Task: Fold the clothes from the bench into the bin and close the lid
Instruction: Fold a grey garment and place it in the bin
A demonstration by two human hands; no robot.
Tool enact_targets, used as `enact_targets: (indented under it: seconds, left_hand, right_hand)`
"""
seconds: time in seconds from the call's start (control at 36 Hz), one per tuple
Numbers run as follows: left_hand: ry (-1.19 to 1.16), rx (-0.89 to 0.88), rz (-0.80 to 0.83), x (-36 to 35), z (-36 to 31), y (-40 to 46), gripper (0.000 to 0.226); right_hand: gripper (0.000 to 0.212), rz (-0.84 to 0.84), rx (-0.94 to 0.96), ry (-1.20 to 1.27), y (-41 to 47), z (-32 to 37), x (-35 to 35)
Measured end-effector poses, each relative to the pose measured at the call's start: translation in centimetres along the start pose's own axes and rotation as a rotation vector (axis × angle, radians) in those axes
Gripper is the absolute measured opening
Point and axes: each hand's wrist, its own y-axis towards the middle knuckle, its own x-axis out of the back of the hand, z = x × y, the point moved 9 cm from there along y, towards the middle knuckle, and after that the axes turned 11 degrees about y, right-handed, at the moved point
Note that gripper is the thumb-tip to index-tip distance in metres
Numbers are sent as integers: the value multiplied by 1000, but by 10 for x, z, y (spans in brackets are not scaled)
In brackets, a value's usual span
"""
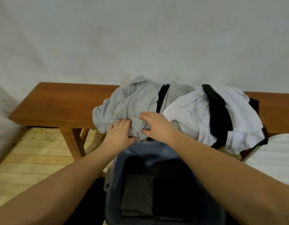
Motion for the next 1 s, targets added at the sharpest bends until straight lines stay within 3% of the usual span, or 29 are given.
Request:
enact_targets:
  seconds: [0.19, 0.33, 0.44, 0.53, 0.61, 0.72, 0.83, 1.0]
  left_hand:
    - [-5, -86, -118, 5, -4, 7, 40]
    - [-70, -84, 20, 6, -1, 11, 59]
    - [-63, -80, 222, 5, -1, 6, 44]
    - [-63, 10, 273, 15, -1, 3, 38]
    - [-185, 135, 156, 48, 2, 3, 29]
    - [-403, 247, -51, 111, 6, -1, 25]
    - [-521, 212, -206, 183, 4, -4, 33]
    - [-726, 204, -323, 264, -4, -14, 31]
  right_hand:
    - [43, -86, -79, 75, 8, -10, -11]
    - [27, -135, -183, 179, 7, -10, -6]
    - [31, -55, -334, 269, 1, -7, 0]
    - [27, 33, -431, 349, -2, -3, 11]
    - [26, 65, -432, 381, 2, 11, 34]
    - [28, -68, -381, 460, 6, 33, 84]
    - [23, -224, -344, 503, 10, 62, 138]
    - [33, -436, -267, 599, 13, 109, 211]
